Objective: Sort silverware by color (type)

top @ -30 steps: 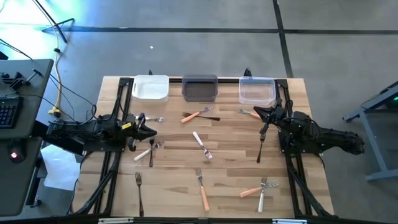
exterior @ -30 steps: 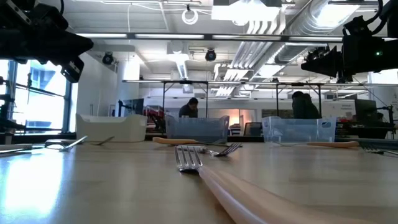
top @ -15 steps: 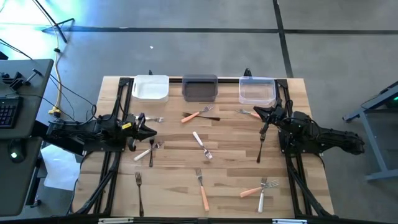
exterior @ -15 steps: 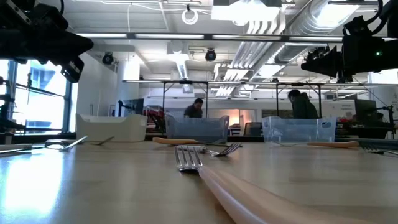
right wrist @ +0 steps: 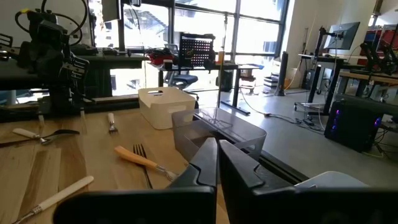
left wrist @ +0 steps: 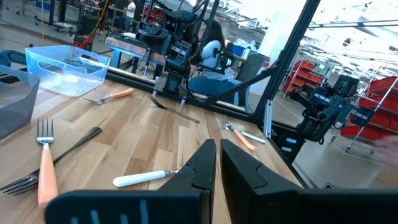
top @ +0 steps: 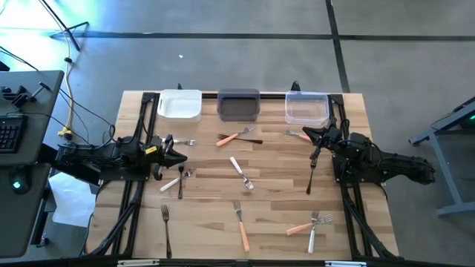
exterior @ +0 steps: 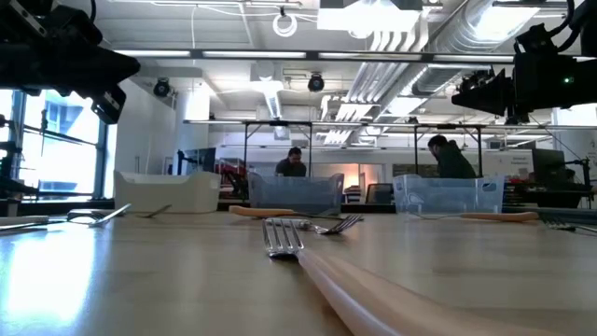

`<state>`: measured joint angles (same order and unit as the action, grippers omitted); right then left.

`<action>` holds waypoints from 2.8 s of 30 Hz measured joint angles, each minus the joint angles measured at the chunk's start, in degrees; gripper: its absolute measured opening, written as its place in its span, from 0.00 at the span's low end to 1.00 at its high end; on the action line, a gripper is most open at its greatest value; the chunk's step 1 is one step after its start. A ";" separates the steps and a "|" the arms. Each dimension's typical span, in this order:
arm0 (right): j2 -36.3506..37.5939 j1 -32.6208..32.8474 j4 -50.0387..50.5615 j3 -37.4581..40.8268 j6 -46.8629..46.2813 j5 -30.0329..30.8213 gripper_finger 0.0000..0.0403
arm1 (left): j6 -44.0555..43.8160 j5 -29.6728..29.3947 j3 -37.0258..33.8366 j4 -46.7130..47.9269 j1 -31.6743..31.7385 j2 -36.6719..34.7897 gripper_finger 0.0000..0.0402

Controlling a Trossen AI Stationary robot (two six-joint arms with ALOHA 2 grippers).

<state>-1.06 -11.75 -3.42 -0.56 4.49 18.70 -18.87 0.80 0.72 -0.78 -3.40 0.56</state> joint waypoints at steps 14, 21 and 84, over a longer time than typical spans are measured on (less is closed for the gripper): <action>0.02 -0.01 0.00 -0.01 0.00 0.02 0.00 | 0.02 -0.01 0.01 -0.41 0.01 0.00 0.04; 0.02 -0.02 -0.04 0.00 0.02 0.63 0.00 | 0.00 0.00 0.01 -0.46 0.02 -0.01 0.04; -83.49 -24.10 43.51 -41.90 -7.01 -14.35 0.52 | 14.10 -6.32 0.00 -0.48 0.02 0.08 0.00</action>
<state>-84.55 -35.84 40.09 -42.46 -2.51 4.35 -4.78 -5.52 0.71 -1.26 -3.38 0.64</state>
